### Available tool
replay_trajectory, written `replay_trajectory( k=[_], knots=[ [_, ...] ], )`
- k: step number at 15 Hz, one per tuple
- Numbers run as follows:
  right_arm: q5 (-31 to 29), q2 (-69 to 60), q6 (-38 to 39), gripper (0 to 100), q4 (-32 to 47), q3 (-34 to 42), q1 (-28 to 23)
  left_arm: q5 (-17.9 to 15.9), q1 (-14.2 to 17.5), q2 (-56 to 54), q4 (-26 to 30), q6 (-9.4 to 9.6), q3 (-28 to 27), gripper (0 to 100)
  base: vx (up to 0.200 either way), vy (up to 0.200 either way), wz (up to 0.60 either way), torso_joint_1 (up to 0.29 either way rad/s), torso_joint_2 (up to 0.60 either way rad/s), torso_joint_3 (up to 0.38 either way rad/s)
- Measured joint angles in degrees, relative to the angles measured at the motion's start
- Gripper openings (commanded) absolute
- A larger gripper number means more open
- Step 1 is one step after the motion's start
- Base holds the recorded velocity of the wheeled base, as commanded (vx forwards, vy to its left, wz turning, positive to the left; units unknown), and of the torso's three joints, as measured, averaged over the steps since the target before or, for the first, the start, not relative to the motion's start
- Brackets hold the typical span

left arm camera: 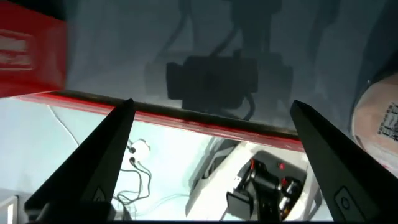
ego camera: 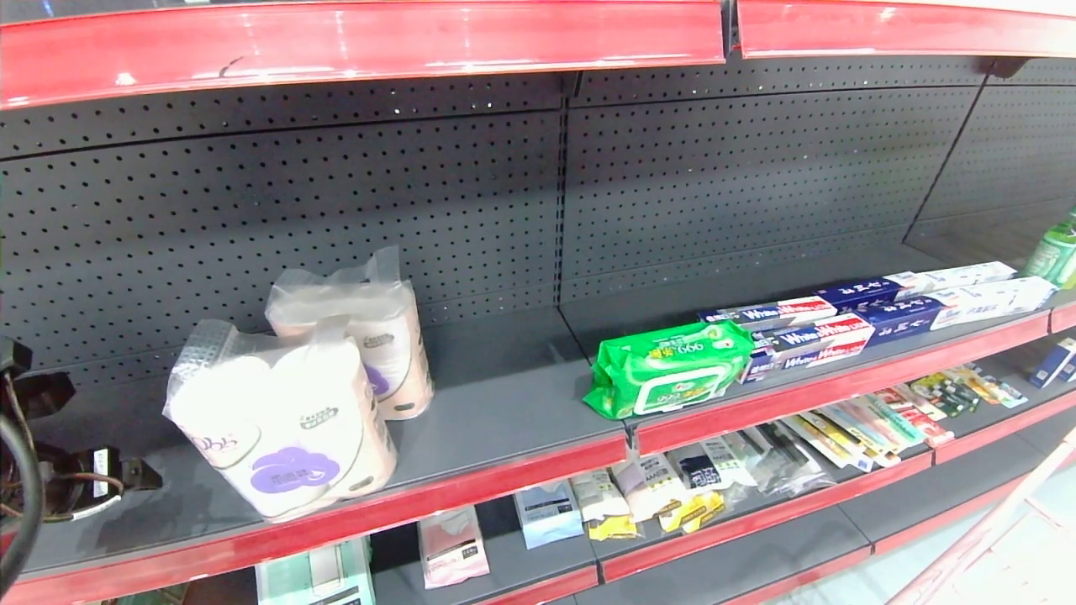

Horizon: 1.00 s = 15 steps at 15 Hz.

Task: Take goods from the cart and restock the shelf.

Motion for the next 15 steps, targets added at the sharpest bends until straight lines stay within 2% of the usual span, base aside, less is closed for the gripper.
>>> replay_trajectory(
  k=[8,15],
  knots=[
    [0.0,0.0,0.0,100,0.0,0.0,0.0,-0.2,-4.4,7.2,-6.9,-0.28,-0.8,100,0.0,0.0,0.0,0.0,0.0,0.0],
    [0.0,0.0,0.0,100,0.0,0.0,0.0,-0.3,-7.8,10.5,-7.6,-0.66,-2.7,100,0.0,0.0,0.0,0.0,0.0,0.0]
  ],
)
